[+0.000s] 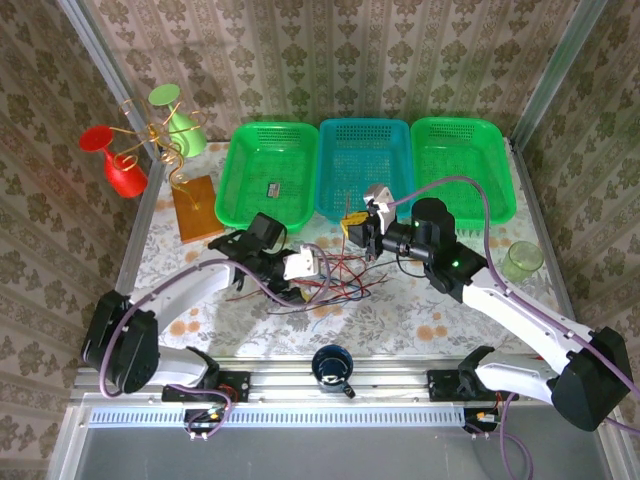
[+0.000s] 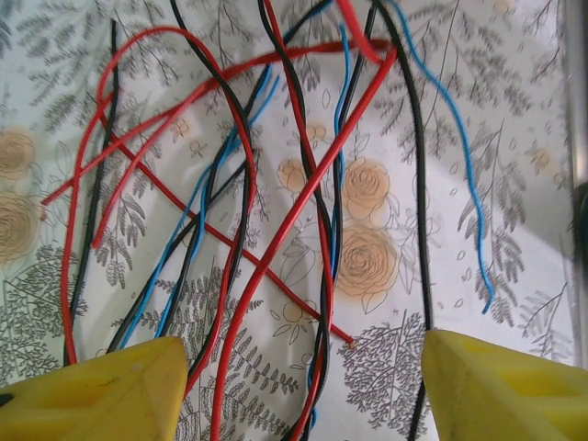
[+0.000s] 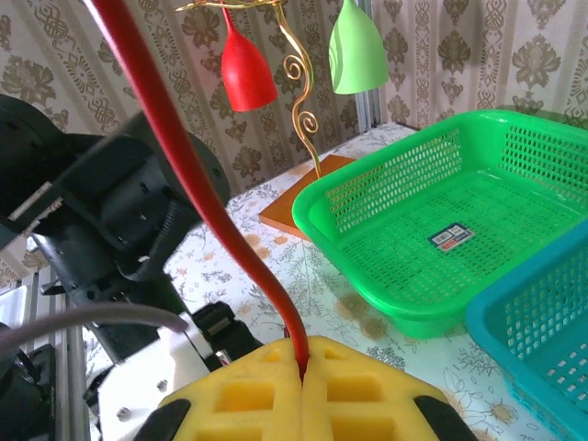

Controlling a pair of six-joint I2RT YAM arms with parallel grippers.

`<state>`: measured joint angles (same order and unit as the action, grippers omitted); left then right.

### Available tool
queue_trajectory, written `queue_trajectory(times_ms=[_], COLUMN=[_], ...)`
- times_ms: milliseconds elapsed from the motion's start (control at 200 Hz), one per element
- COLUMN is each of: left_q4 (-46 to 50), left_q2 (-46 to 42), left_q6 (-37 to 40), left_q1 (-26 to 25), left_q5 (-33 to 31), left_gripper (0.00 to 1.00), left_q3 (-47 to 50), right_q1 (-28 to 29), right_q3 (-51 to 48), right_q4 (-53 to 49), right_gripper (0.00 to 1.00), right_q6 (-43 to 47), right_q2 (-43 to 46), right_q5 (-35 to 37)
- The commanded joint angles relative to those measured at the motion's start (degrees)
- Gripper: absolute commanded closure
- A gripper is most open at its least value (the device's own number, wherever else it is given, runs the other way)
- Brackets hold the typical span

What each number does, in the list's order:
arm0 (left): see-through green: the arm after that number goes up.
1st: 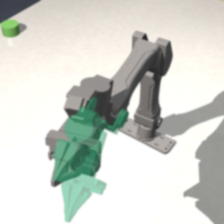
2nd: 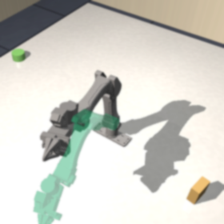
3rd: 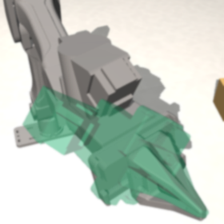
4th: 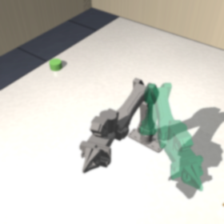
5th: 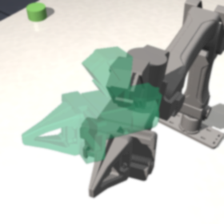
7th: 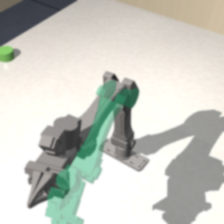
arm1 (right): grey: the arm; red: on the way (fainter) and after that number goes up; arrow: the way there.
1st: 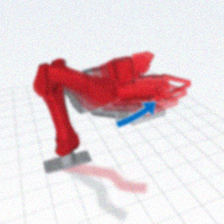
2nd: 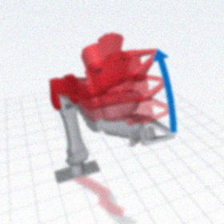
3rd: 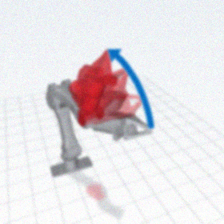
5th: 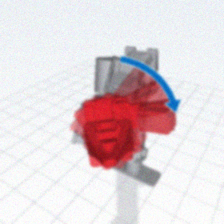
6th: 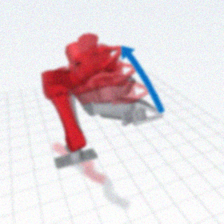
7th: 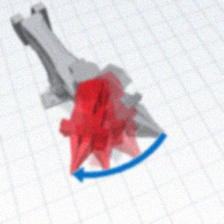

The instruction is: Untangle the cables

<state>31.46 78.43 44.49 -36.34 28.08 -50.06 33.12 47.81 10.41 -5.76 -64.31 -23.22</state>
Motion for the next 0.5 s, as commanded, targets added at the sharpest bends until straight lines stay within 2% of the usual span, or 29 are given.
queue_trajectory(times_ms=[0, 250, 395, 495], left_q4=[-0.9, -0.9, -3.1, -2.1], left_q2=[2.7, 8.5, 8.4, 5.9], left_q6=[3.3, 2.6, 2.1, 2.8], left_q1=[0.1, -1.3, -3.0, -4.6], left_q5=[-2.2, -5.3, -8.3, -12.4], left_gripper=[0.34, 0.56, 1.00, 1.00], left_q3=[-1.5, -4.1, -3.6, -5.1], right_q1=[-0.3, -1.0, -1.7, -2.1], right_q3=[-0.2, 0.0, 0.0, 0.0], right_q4=[1.5, 1.2, 0.1, -1.8], right_gripper=[1.00, 1.00, 1.00, 1.00], right_q6=[0.9, 0.9, 0.9, 0.7], right_q2=[1.4, 3.0, 4.1, 5.6], right_q5=[-1.6, -1.2, -1.1, 1.0])
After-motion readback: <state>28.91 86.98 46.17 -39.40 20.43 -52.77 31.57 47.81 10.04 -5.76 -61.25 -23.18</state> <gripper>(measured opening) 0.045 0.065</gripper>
